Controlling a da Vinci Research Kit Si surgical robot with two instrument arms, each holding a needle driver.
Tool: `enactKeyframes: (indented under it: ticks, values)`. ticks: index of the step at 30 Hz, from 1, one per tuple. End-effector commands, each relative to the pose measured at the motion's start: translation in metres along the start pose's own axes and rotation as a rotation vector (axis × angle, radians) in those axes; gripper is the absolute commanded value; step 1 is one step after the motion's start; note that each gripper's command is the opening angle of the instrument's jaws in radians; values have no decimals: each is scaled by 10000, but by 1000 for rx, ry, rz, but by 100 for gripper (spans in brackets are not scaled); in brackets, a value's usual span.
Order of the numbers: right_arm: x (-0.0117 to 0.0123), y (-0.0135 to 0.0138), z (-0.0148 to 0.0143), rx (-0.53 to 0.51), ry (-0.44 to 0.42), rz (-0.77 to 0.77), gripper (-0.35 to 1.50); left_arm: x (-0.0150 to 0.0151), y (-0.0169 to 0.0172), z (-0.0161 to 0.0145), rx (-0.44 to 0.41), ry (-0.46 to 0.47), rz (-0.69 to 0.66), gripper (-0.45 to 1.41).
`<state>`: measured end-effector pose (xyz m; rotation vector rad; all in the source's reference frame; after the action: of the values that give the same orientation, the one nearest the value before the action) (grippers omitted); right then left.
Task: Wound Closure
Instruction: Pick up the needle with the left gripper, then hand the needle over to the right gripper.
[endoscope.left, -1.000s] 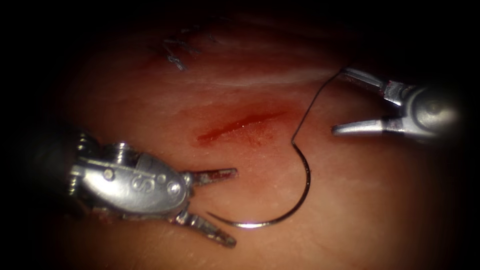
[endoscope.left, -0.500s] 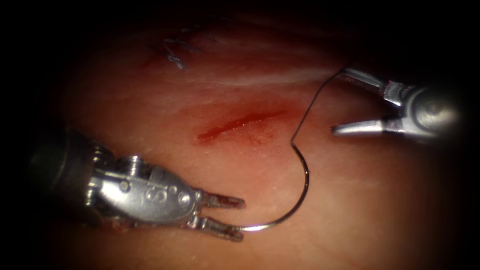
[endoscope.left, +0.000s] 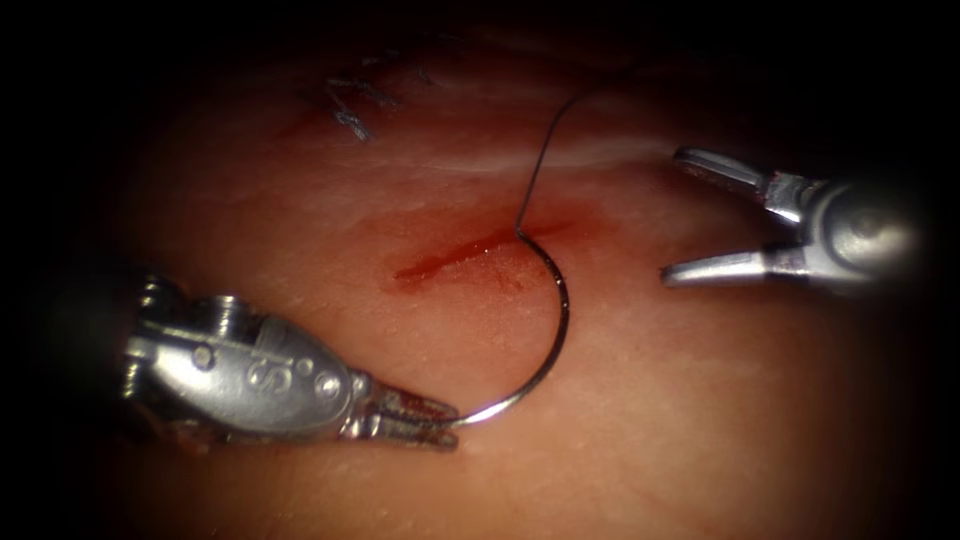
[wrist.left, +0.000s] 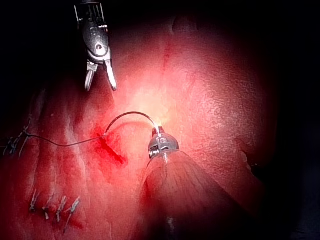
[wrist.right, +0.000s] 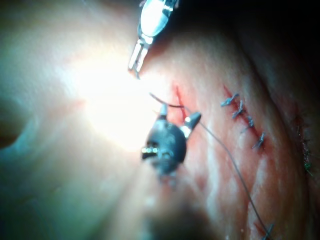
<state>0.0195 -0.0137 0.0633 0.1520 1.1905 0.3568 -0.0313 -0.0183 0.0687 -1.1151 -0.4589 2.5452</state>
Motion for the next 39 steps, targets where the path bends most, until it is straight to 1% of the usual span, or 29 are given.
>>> enactKeyframes:
  ticks: [1,4,6,8,12,18,24,29,35,39]
  values:
    - [-5,-5,9,2,4,63,89,-1,1,6,18,-3,23,-45]
    - [-6,-4,10,2,6,176,91,1,-6,0,64,-12,99,-45]
    - [-6,-3,11,11,9,247,91,1,-10,-2,106,-26,188,-45]
    - [-6,-3,12,25,13,312,89,-1,-12,-2,139,-40,242,-45]
    - [-3,-2,18,59,18,438,86,-5,-17,-2,215,-94,374,-45]
    - [2,1,32,119,19,588,83,-9,-21,-3,274,-152,488,-45]
    - [-1,13,43,169,15,671,79,-10,-20,-4,309,-186,569,-45]
    - [-7,24,50,182,12,717,79,-9,-18,-6,326,-167,658,-45]
    - [-6,25,58,204,6,741,79,-7,-16,-6,327,-159,734,-45]
    - [-3,24,65,241,-3,778,78,-8,-16,-6,328,-167,767,-45]
